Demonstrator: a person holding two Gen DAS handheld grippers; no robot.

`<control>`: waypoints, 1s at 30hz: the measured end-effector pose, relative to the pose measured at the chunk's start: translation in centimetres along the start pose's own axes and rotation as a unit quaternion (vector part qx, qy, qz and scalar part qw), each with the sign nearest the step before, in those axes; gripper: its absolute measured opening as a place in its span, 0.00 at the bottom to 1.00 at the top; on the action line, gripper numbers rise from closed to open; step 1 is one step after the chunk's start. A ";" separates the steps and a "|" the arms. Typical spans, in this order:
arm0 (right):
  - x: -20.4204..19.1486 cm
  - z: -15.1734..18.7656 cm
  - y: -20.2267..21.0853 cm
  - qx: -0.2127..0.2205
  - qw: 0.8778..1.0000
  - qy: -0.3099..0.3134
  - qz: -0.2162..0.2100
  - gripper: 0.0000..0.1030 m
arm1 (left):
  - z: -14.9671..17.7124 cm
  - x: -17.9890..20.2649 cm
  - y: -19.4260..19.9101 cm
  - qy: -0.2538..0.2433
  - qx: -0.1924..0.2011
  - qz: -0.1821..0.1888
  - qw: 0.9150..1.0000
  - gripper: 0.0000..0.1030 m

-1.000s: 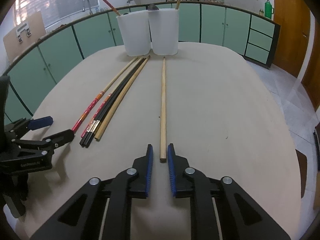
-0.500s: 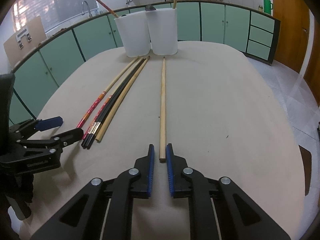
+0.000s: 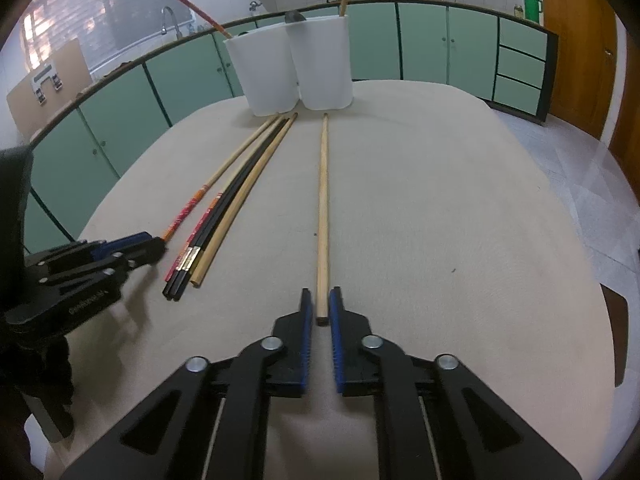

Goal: Organize utensils
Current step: 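Close the left tool on a red-patterned chopstick while the right tool holds the plain one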

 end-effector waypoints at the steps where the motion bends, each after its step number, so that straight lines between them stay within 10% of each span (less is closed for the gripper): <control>1: 0.0 0.0 0.0 0.000 1.000 -0.001 -0.001 0.07 | 0.0 -0.1 0.0 0.004 0.000 0.005 1.000 0.06; 13: -0.5 -0.6 2.0 0.018 1.000 0.018 0.011 0.06 | -0.1 0.3 3.4 -0.022 0.020 -0.009 1.000 0.05; 30: -1.3 -9.6 12.1 0.121 0.990 0.076 0.019 0.06 | -8.0 0.3 15.0 -0.059 0.148 -0.008 0.987 0.05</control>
Point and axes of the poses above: each gripper's, at about its wrist camera, not at the fingertips, and y roughly against the way its jaws point, x to its right, z to its underside, the point moved 6 cm from there along -y, roughly the way its jaws point, and after that the axes turned 2 degrees about -x, right-handed, at the moved point
